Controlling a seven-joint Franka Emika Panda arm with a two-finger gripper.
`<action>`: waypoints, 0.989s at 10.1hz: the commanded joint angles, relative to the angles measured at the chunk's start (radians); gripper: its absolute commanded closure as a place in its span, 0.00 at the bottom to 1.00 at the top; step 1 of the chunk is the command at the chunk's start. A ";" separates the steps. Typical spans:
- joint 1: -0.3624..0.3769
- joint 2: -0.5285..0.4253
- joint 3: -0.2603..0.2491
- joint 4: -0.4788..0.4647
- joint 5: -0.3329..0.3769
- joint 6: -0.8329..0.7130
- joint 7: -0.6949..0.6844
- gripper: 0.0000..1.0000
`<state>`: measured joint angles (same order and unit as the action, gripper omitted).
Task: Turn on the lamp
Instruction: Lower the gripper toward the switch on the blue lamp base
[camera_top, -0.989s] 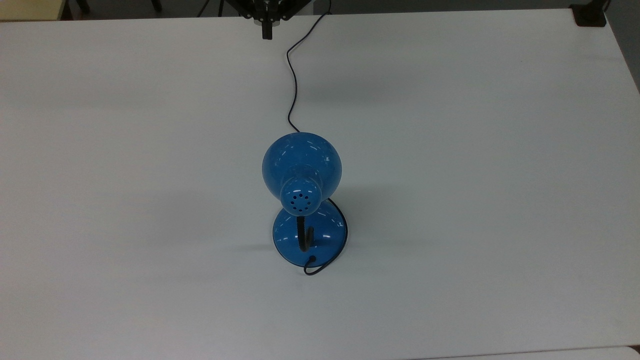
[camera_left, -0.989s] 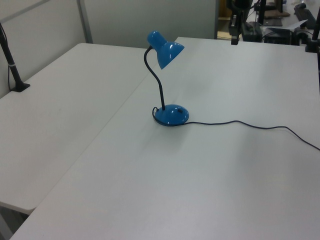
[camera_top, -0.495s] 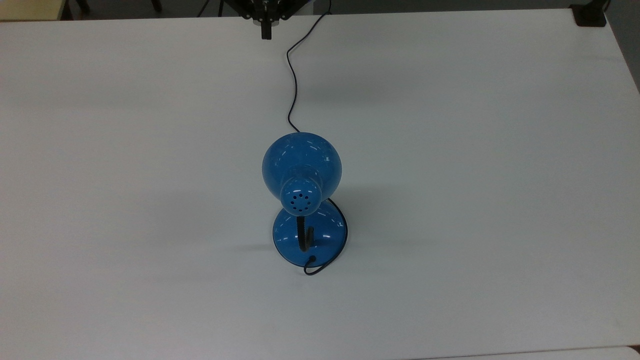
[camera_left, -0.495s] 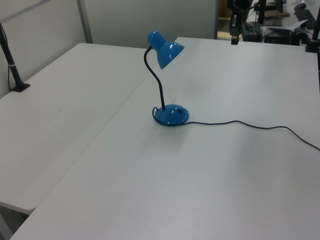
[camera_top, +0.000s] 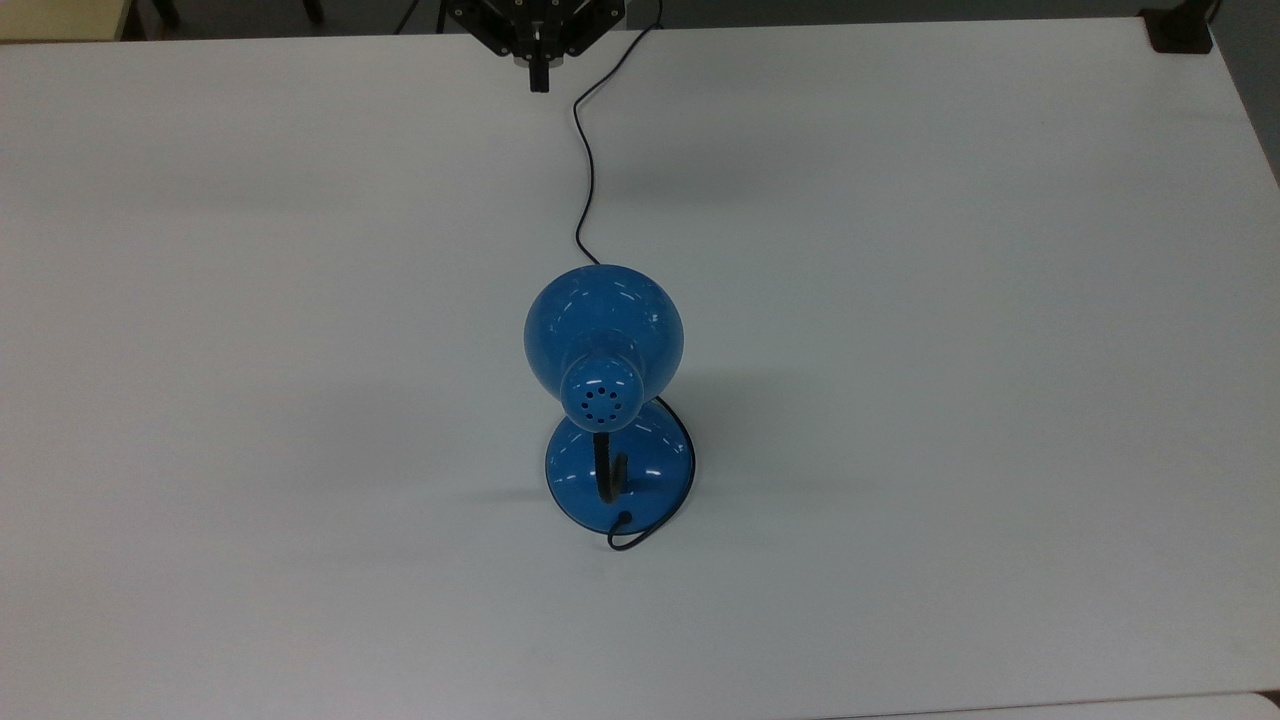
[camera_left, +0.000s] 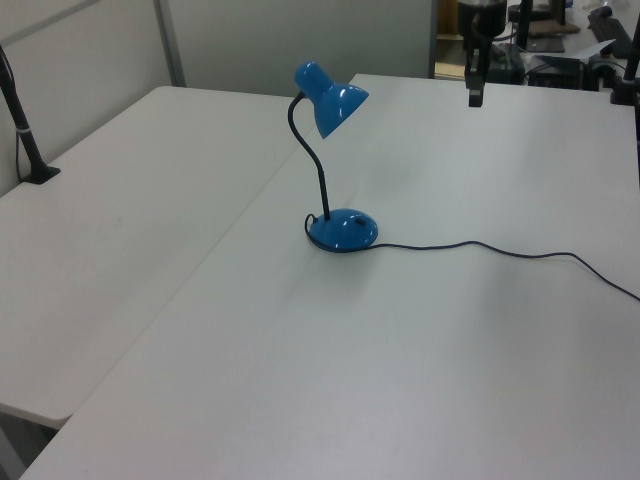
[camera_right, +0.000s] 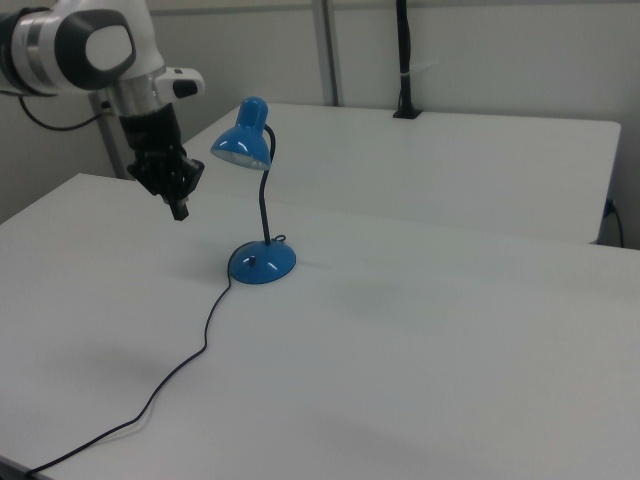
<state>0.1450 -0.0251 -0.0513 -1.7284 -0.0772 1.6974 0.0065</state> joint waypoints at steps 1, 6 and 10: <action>0.015 -0.151 -0.010 -0.233 0.046 0.137 -0.022 1.00; 0.028 -0.115 -0.009 -0.448 0.047 0.613 -0.022 1.00; 0.028 -0.016 -0.007 -0.545 0.048 0.991 -0.013 1.00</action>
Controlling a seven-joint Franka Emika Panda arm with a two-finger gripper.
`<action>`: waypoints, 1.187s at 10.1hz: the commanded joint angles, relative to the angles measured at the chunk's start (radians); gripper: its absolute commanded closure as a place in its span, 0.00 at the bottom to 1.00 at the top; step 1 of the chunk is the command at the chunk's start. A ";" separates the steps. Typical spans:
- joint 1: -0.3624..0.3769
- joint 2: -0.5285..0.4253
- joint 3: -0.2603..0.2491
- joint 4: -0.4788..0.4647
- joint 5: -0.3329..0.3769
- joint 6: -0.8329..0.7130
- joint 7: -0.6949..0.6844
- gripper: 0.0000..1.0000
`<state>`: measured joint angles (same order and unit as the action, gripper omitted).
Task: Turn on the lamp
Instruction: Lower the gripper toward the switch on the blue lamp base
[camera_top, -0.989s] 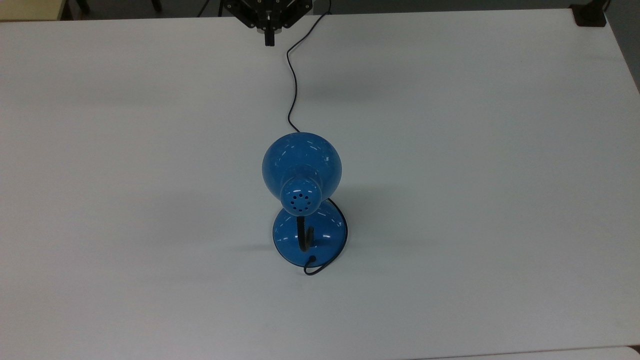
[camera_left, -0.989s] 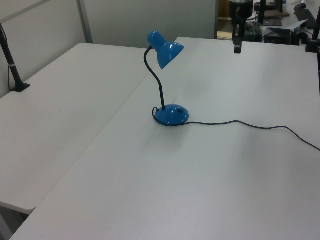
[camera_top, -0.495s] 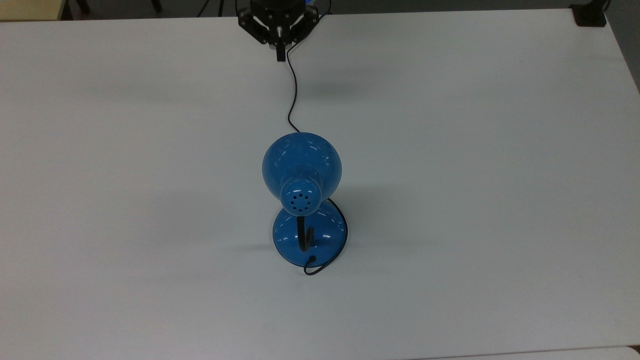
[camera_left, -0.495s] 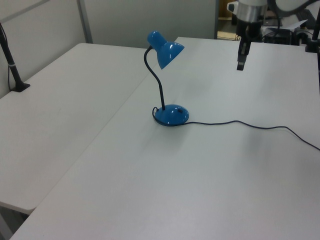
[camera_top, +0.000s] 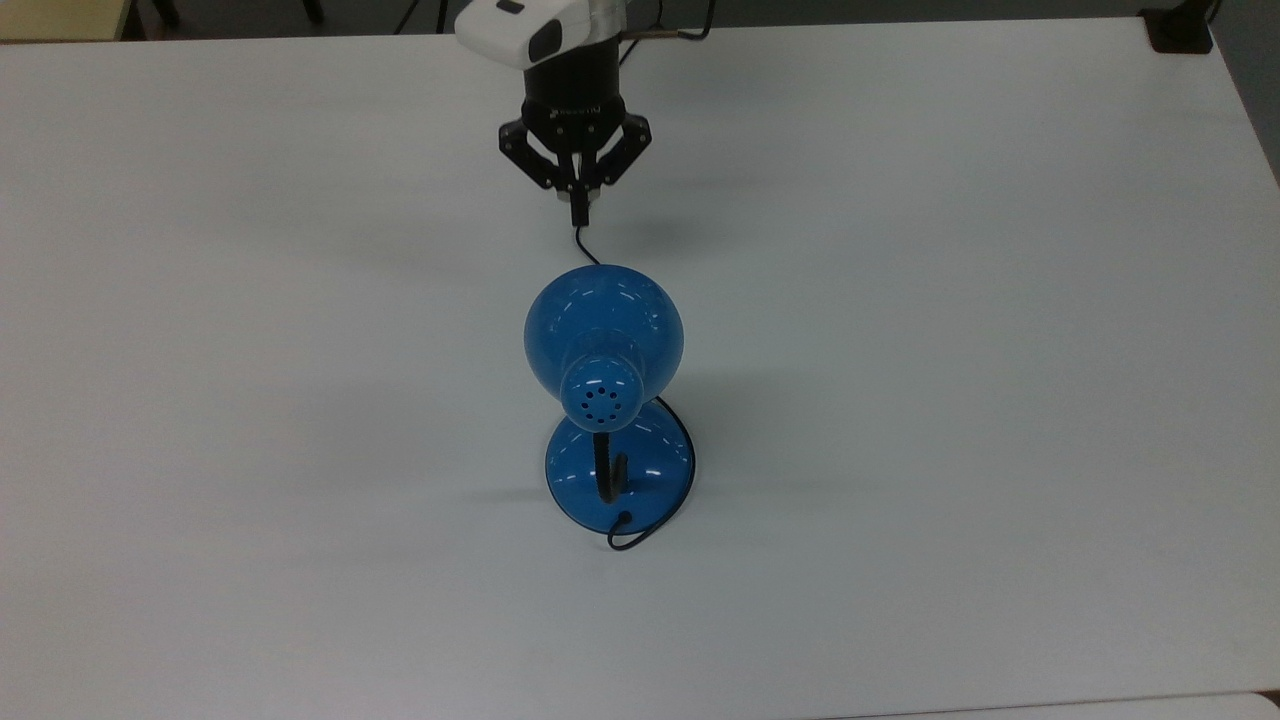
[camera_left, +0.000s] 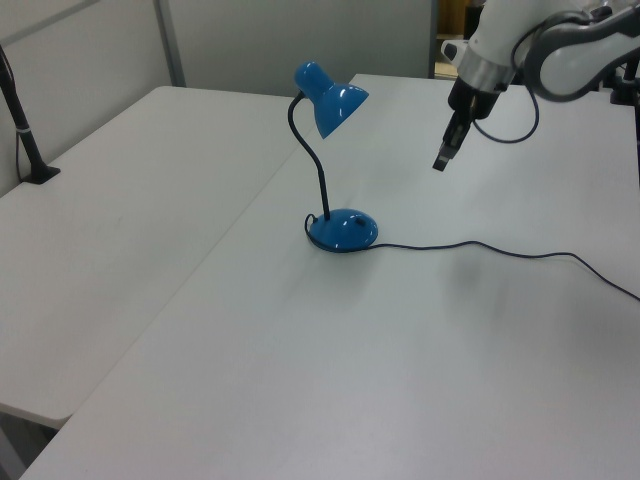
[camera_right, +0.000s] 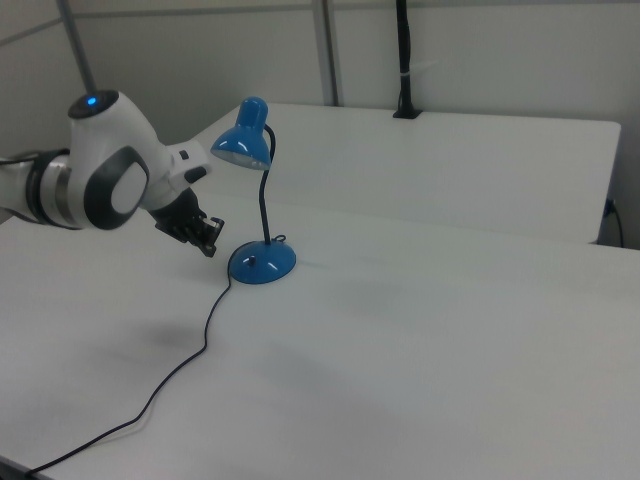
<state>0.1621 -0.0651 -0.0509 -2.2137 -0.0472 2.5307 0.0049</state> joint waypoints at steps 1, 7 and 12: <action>0.011 0.059 -0.007 -0.060 0.017 0.208 -0.013 1.00; 0.007 0.281 0.017 -0.014 0.013 0.539 -0.019 1.00; -0.001 0.451 0.017 0.202 0.012 0.540 -0.016 1.00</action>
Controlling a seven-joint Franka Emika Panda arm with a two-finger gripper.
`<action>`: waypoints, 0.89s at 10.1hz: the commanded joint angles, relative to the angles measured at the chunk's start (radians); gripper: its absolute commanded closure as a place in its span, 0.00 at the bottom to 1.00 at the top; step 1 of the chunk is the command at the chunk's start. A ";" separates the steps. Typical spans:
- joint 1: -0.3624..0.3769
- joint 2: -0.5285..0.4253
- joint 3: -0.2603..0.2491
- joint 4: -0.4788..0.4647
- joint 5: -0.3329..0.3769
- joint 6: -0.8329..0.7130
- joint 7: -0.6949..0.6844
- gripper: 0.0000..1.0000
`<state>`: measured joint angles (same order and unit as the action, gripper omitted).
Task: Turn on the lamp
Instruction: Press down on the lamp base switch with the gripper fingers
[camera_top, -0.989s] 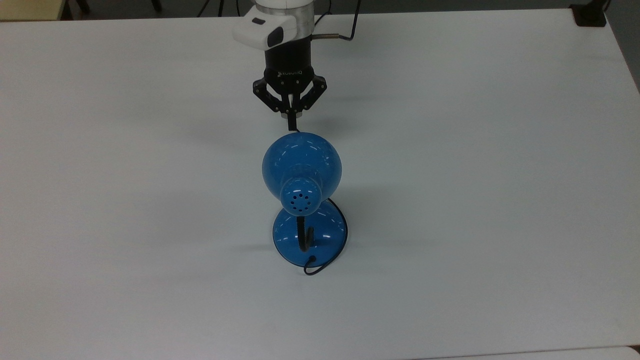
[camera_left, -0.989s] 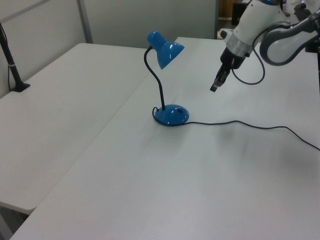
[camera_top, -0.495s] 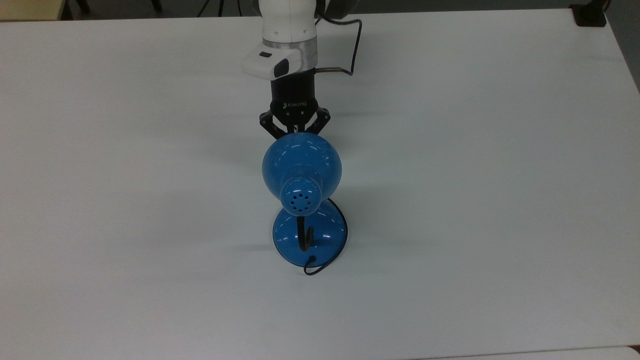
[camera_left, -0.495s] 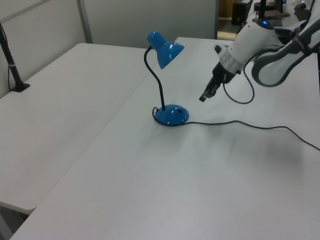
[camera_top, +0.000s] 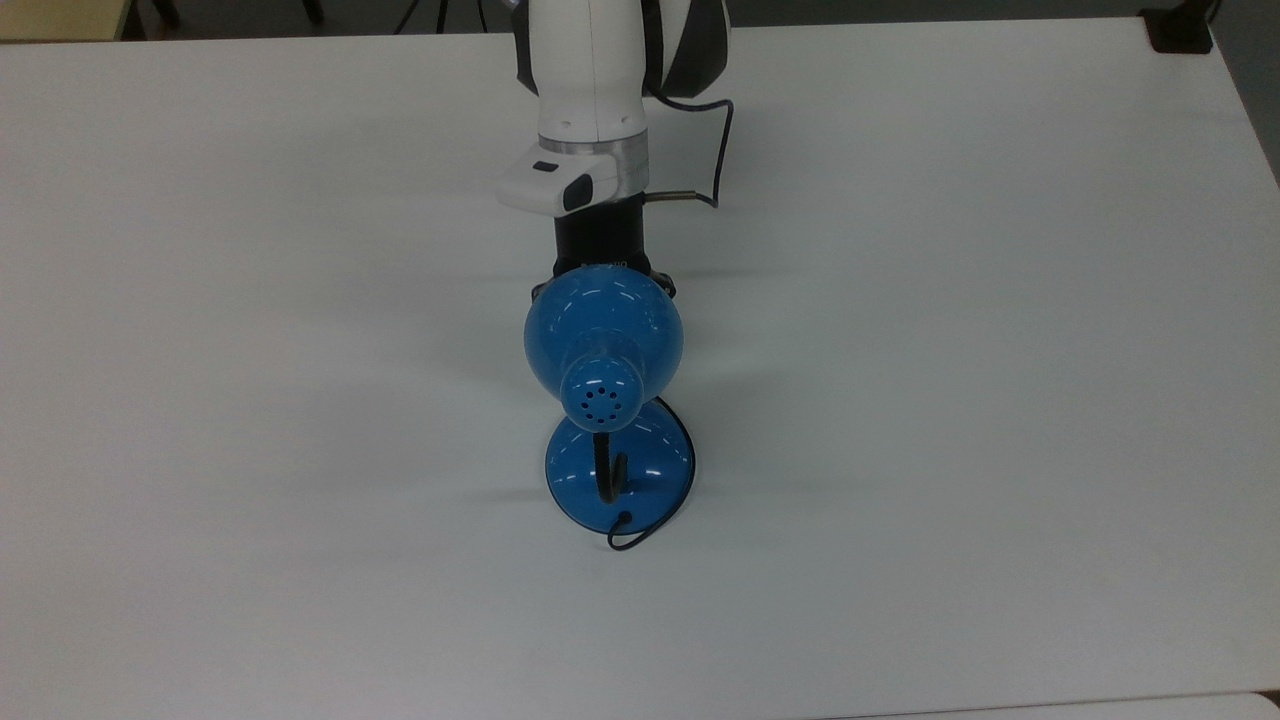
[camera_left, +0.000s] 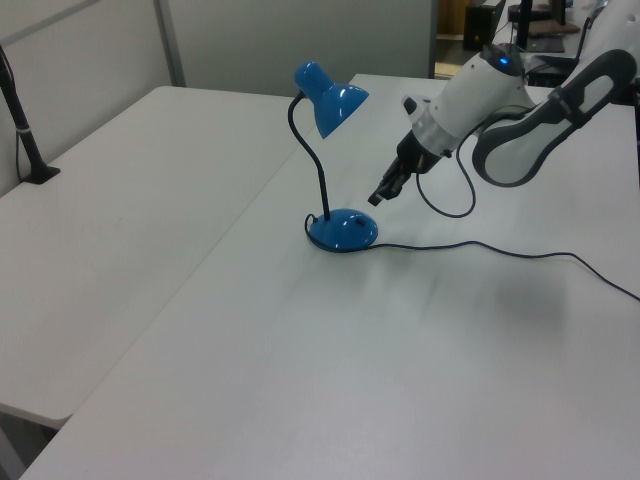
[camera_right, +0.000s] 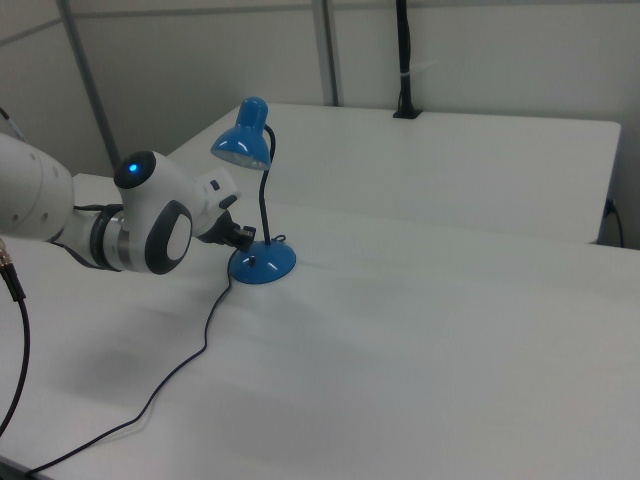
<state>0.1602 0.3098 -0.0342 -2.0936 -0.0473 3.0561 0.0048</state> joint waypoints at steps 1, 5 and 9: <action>0.001 0.100 0.000 0.104 0.011 0.015 -0.016 1.00; -0.001 0.124 0.008 0.110 0.003 0.015 -0.016 1.00; -0.001 0.143 0.010 0.127 0.003 0.015 -0.013 1.00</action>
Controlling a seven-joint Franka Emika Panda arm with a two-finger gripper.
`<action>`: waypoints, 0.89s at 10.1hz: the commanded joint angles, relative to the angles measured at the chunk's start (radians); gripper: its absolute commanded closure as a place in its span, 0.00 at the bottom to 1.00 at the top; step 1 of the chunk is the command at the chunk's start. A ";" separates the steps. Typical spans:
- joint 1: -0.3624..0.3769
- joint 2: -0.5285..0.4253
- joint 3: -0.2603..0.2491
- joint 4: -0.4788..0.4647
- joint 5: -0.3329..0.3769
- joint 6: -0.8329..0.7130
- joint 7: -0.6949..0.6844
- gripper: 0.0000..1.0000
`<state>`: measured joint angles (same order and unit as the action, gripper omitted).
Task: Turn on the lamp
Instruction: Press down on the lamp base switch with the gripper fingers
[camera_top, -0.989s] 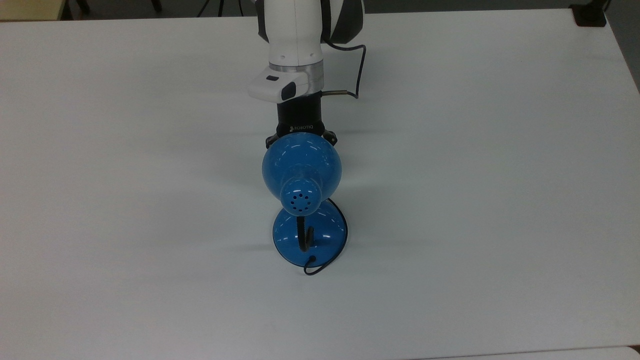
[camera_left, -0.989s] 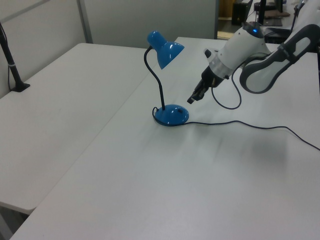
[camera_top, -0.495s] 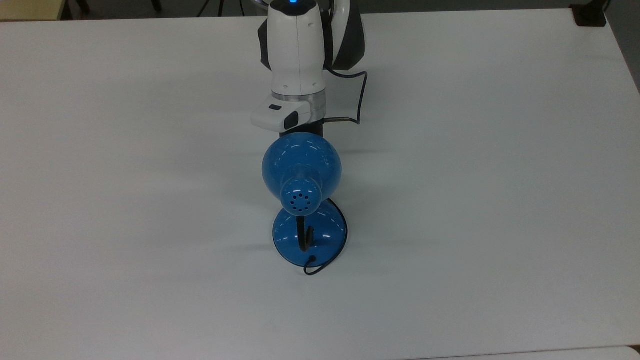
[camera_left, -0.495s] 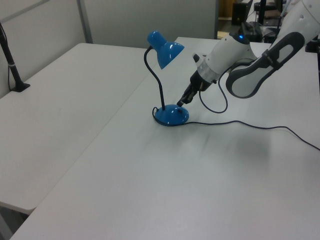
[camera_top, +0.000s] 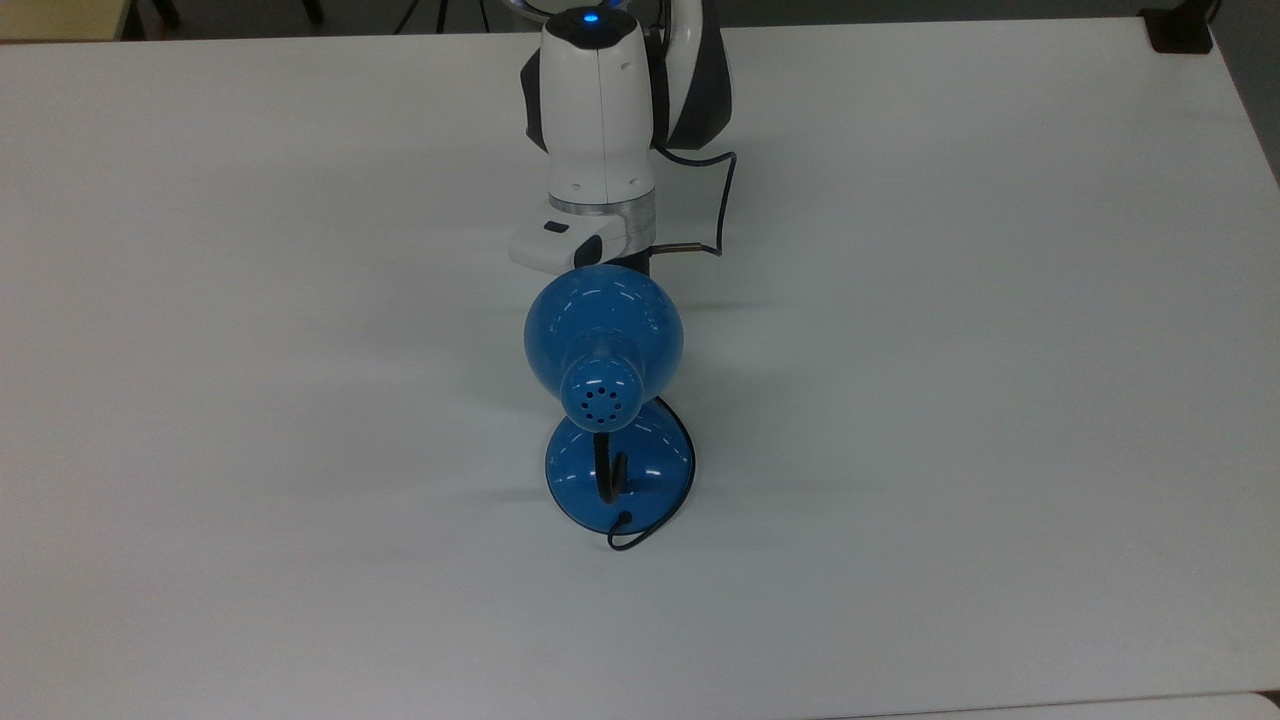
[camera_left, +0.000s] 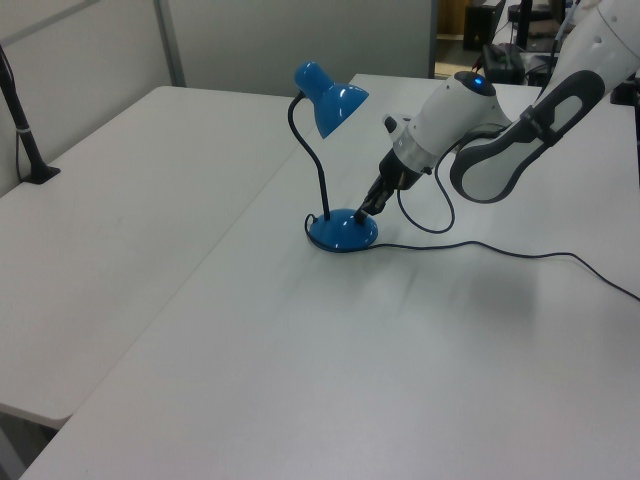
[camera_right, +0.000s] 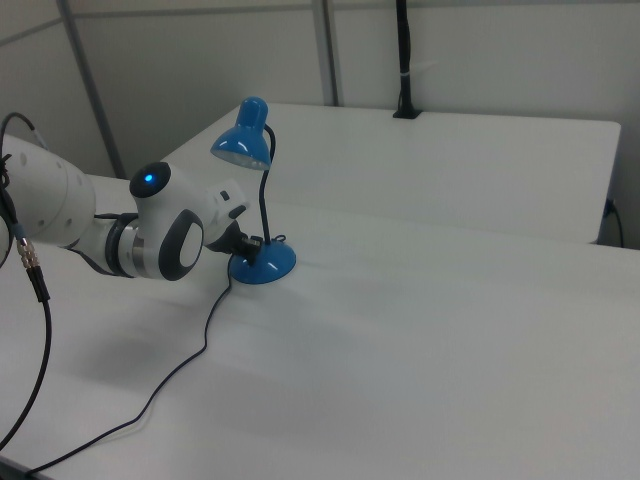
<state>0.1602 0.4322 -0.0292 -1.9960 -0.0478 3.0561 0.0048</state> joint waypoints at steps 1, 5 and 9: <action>-0.002 0.028 0.009 0.034 0.003 0.015 -0.013 1.00; -0.004 0.040 0.012 0.042 0.000 0.015 -0.017 1.00; -0.010 0.066 0.012 0.052 -0.017 0.015 -0.020 1.00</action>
<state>0.1596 0.4503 -0.0251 -1.9724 -0.0534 3.0567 0.0037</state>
